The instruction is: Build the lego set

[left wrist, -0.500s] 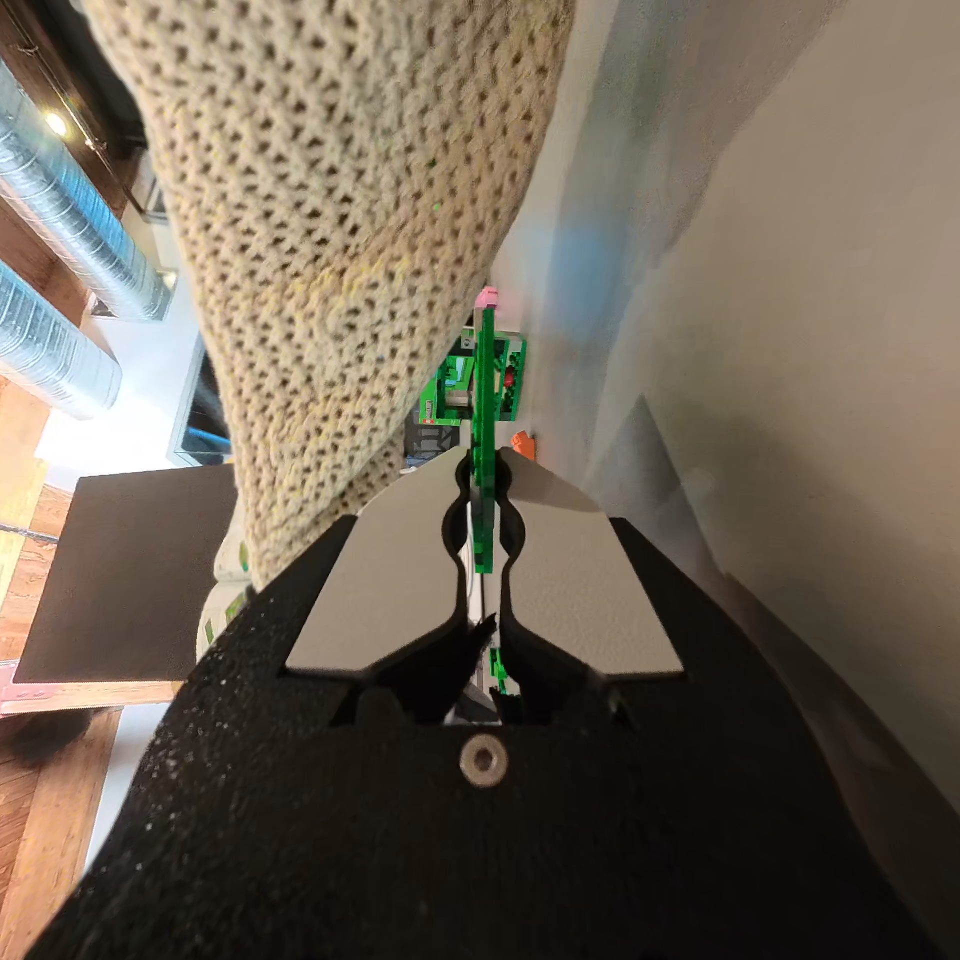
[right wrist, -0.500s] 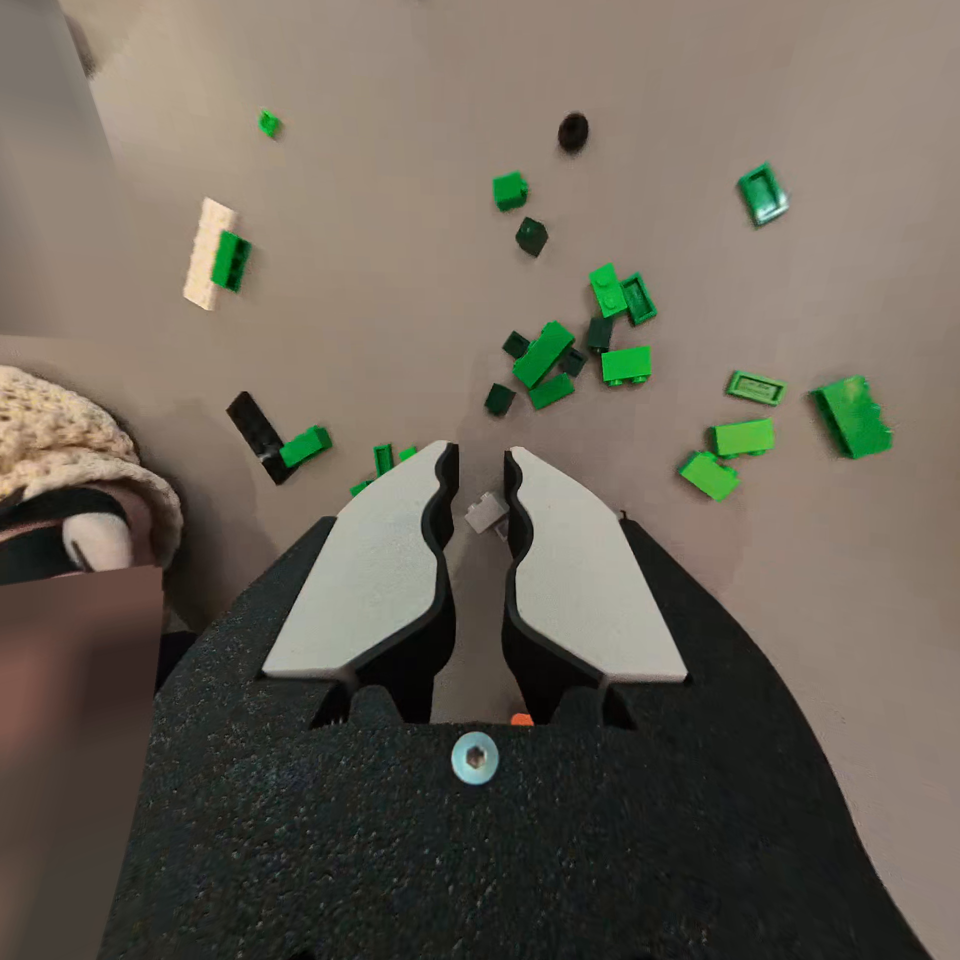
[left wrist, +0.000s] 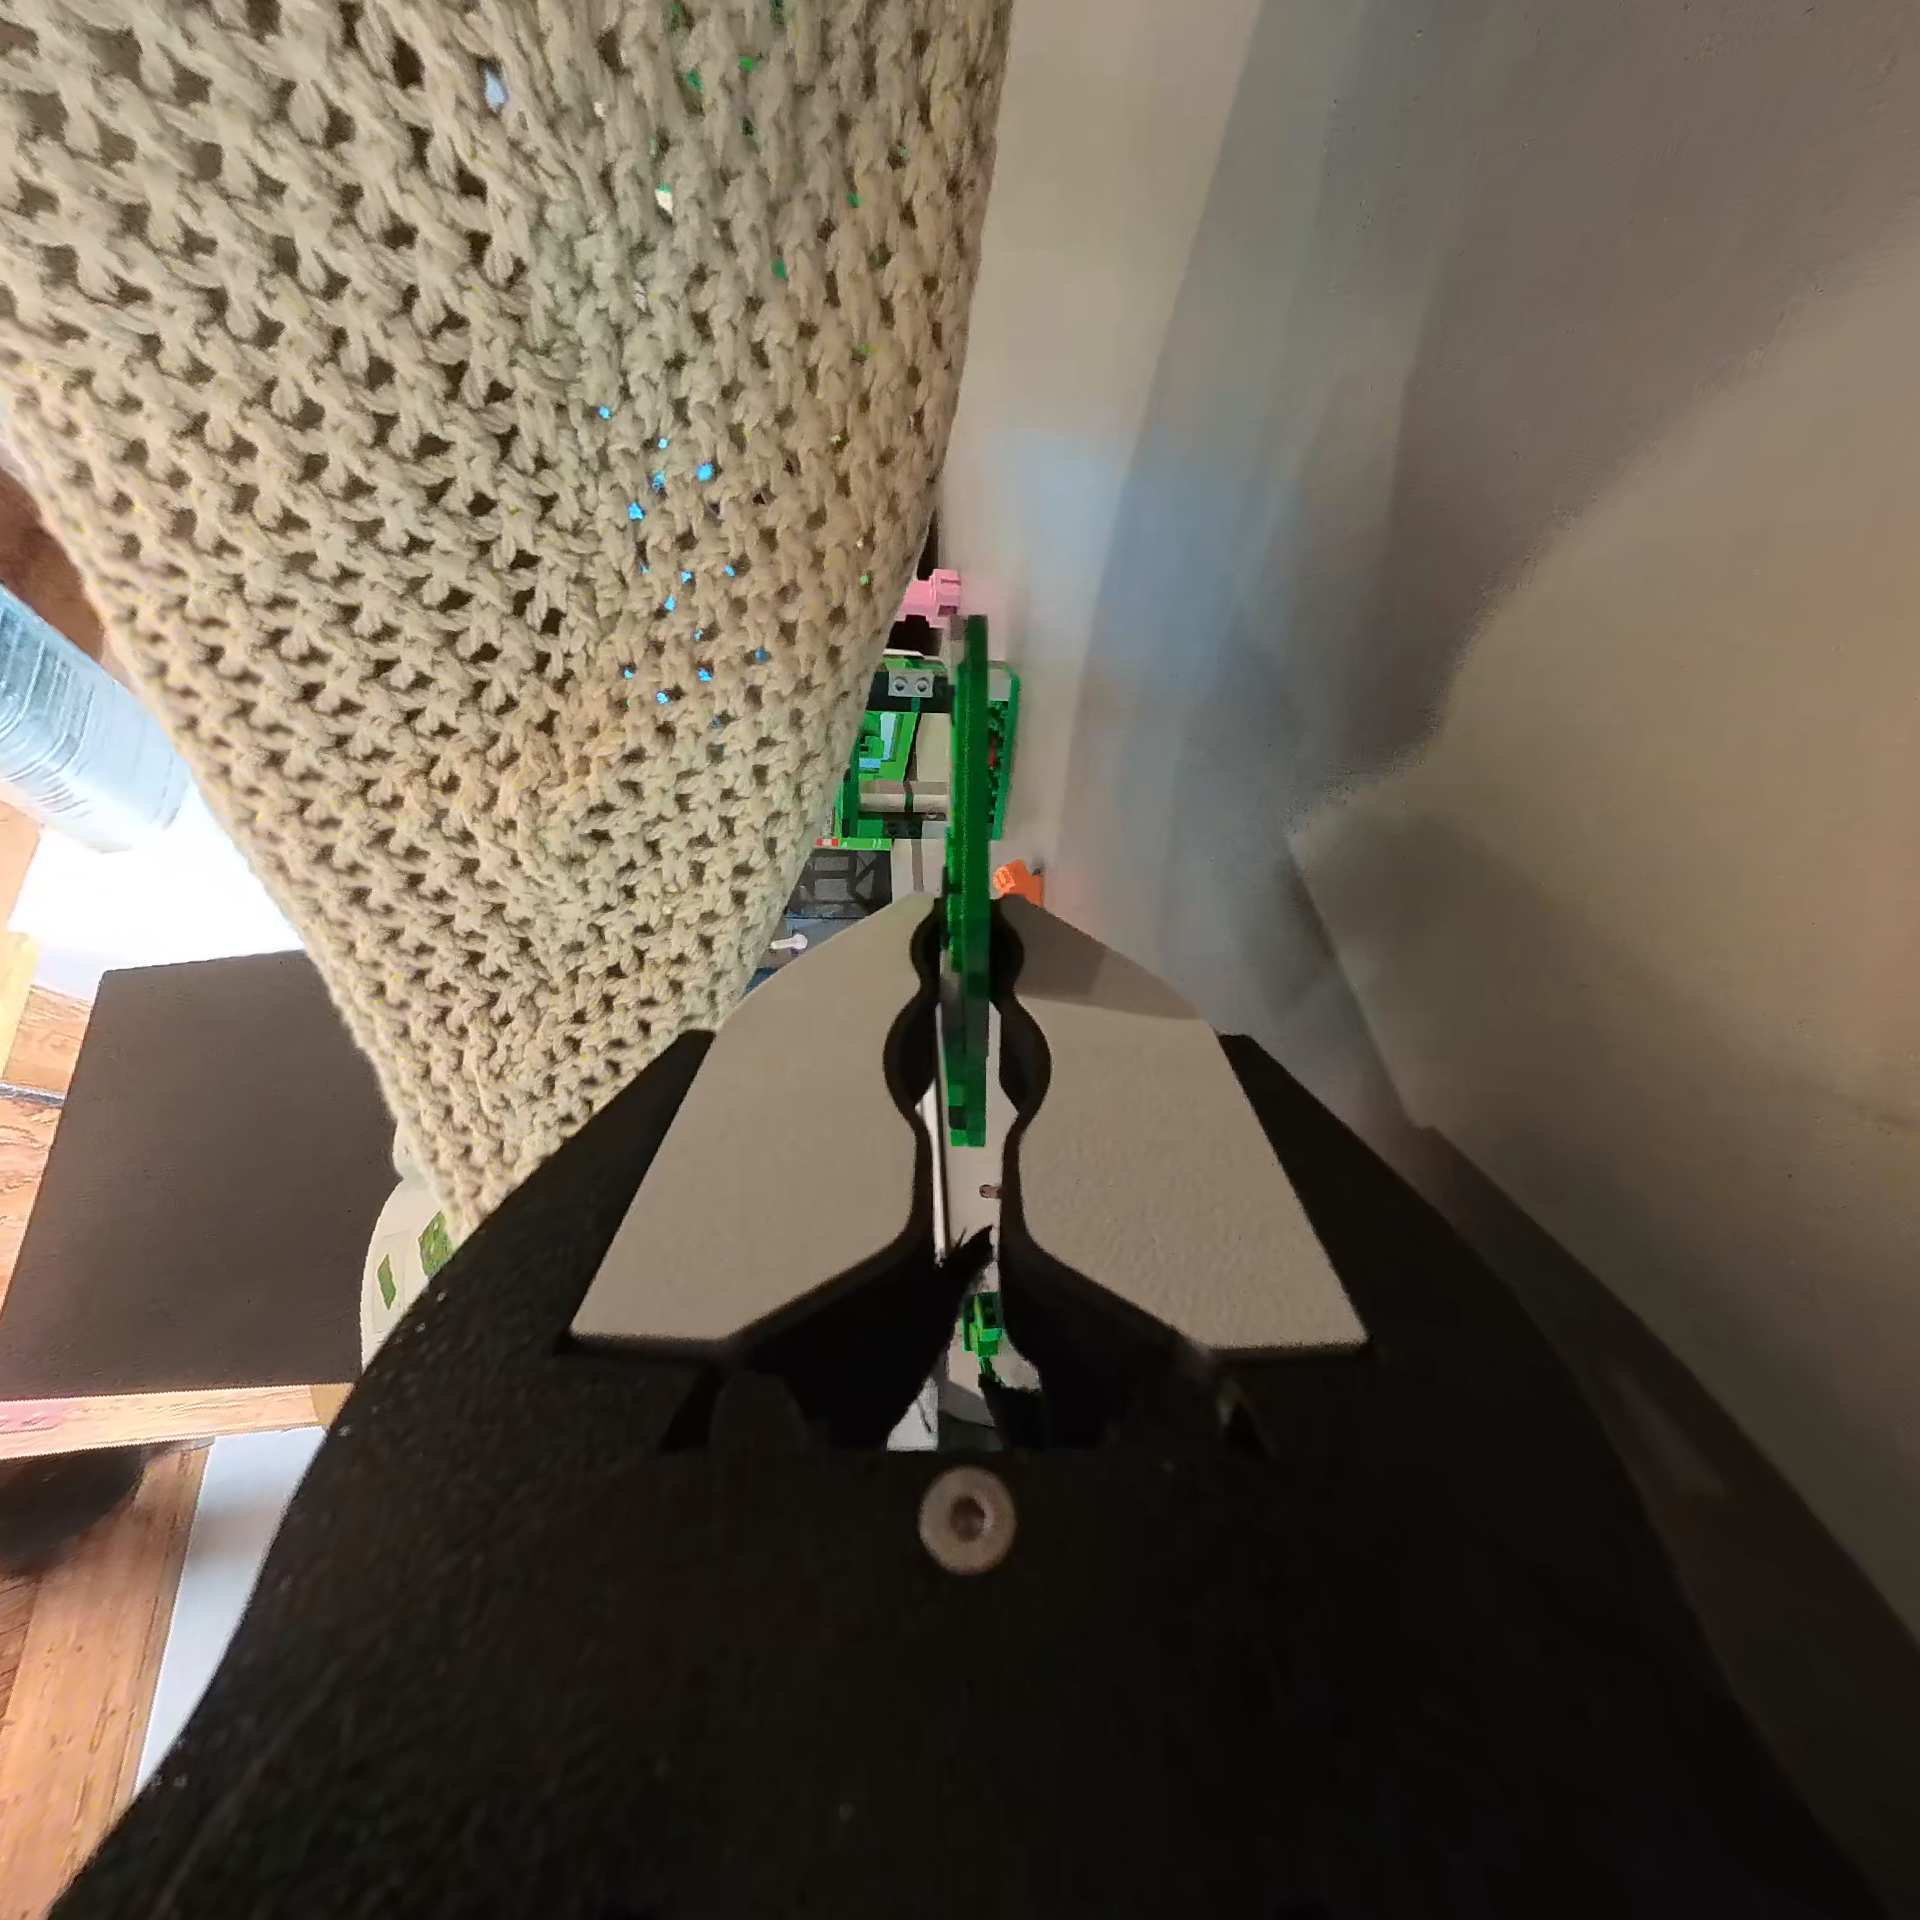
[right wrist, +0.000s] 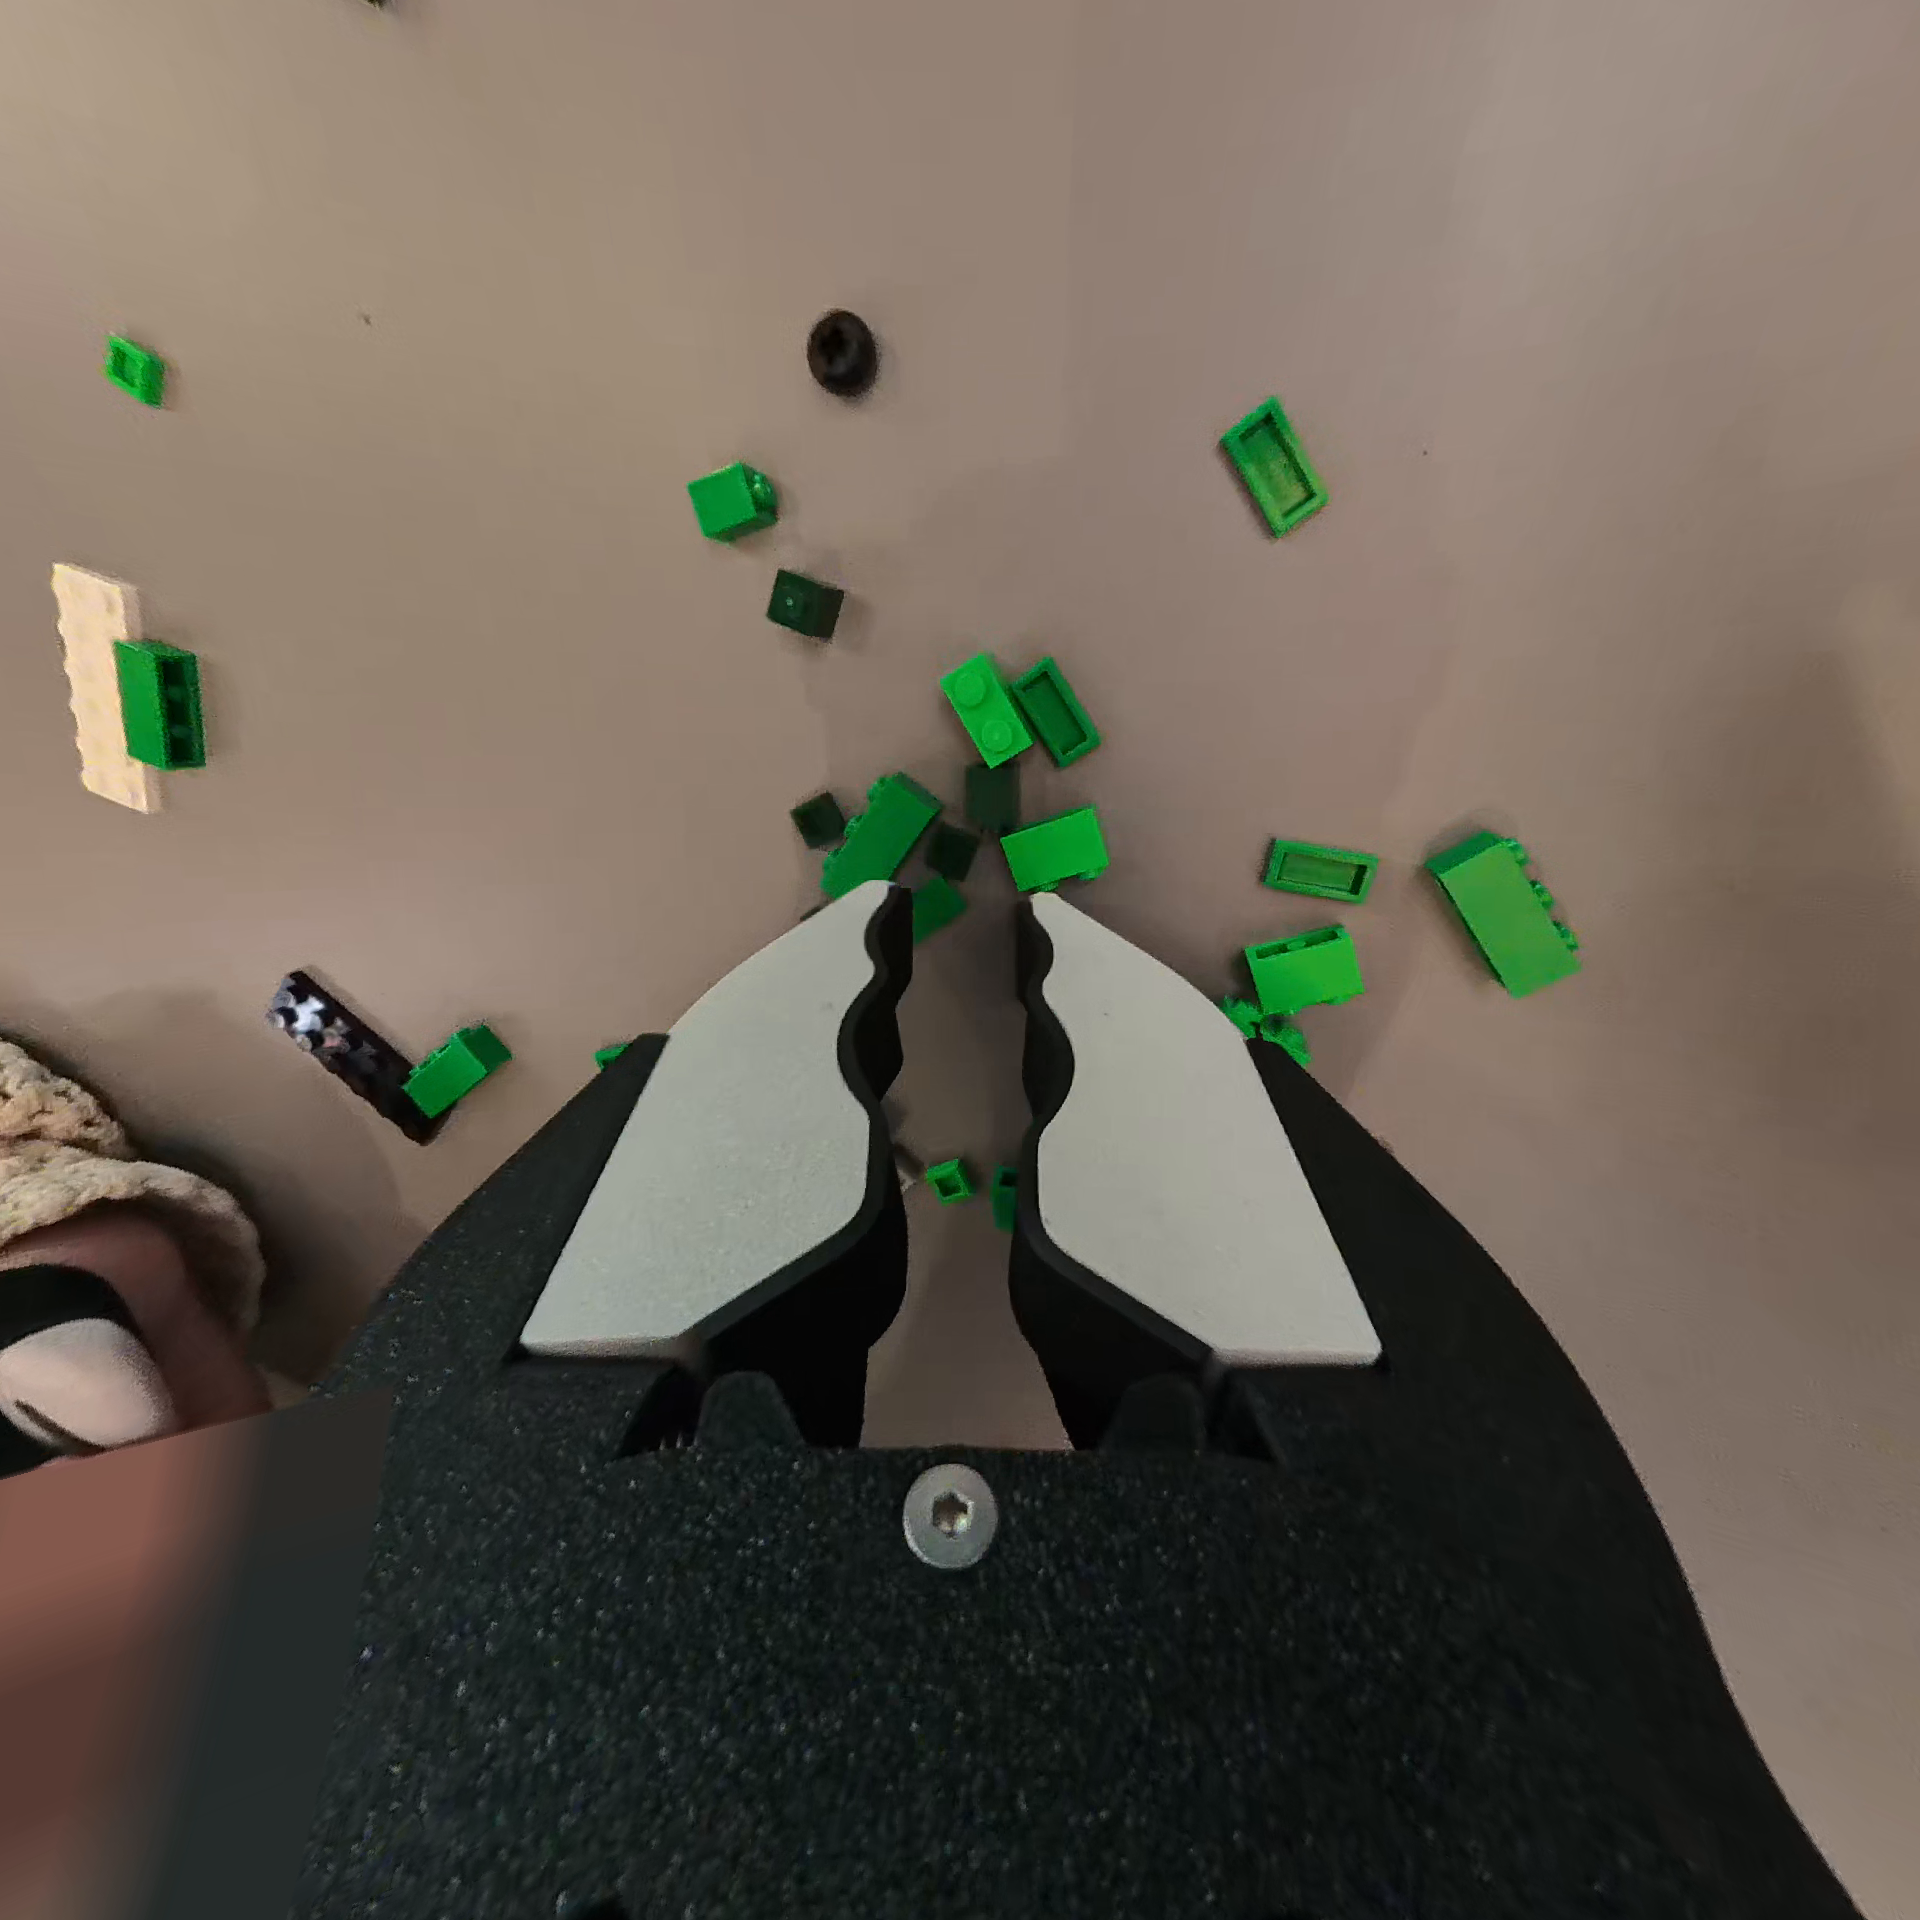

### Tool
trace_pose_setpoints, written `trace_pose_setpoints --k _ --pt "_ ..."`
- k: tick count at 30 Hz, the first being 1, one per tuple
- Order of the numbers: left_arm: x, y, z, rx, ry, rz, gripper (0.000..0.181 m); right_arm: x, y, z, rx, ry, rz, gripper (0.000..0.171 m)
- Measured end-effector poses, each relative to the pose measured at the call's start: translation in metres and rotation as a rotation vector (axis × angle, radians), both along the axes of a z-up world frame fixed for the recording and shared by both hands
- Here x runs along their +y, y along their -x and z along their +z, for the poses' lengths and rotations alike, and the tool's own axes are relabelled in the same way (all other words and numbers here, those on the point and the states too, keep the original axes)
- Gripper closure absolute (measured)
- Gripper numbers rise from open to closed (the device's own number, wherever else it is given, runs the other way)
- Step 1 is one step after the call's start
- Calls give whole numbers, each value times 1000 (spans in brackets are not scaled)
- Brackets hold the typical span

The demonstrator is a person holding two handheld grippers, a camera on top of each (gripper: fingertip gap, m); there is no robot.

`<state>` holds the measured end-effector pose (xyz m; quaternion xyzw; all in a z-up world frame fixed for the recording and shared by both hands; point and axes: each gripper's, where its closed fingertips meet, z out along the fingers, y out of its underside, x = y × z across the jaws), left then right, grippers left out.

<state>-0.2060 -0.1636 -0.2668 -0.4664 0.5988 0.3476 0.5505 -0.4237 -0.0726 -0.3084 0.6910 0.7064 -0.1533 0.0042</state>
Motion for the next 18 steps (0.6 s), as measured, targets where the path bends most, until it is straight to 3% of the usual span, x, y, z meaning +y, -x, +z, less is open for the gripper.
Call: trace_pose_setpoints --k 12,15,18 --pt "4 -1 -2 6 12 1 175 -1 -5 -3 -75 -165 95 163" --pt "6 2 -2 -11 21 11 175 -4 -14 7 -8 -173 227 164" --pt "7 6 4 -58 14 17 175 -23 -42 42 170 -96 444 164"
